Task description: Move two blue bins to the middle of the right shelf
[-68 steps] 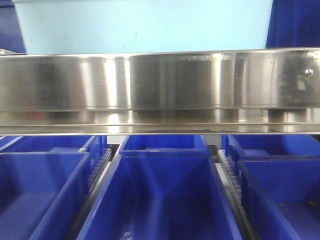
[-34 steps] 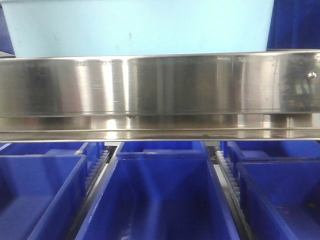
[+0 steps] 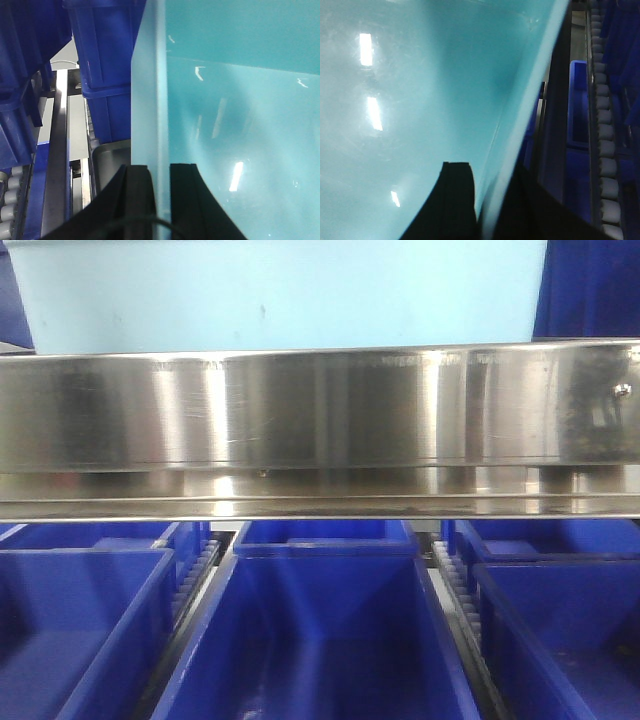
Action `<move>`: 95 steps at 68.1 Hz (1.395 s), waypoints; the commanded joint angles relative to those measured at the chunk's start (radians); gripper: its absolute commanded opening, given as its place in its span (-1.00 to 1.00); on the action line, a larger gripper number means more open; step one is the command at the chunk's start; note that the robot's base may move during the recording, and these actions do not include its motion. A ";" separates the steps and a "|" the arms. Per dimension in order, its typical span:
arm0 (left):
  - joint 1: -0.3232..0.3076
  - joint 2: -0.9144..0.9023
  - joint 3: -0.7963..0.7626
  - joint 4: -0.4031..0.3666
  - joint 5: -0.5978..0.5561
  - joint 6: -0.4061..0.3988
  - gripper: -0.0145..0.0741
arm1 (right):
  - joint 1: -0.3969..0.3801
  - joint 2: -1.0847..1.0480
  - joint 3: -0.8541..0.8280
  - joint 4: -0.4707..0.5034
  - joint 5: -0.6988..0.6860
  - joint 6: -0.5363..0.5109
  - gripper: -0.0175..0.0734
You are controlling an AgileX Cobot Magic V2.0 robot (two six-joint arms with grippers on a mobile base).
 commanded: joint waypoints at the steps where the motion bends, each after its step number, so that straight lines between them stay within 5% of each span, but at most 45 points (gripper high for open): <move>1: -0.013 -0.015 -0.012 -0.062 -0.070 -0.008 -0.92 | 0.003 -0.003 -0.008 0.018 -0.036 -0.032 -0.95; 45: -0.013 -0.015 -0.012 -0.062 -0.078 -0.008 -0.92 | 0.003 -0.003 -0.008 0.018 -0.053 -0.032 -0.95; 70: -0.013 -0.013 -0.012 -0.087 0.246 -0.008 -0.92 | 0.003 0.013 -0.008 0.020 0.010 -0.032 -0.95; 95: -0.013 0.057 -0.012 -0.065 0.339 -0.010 -0.92 | 0.003 0.067 -0.008 0.020 0.029 -0.032 -0.95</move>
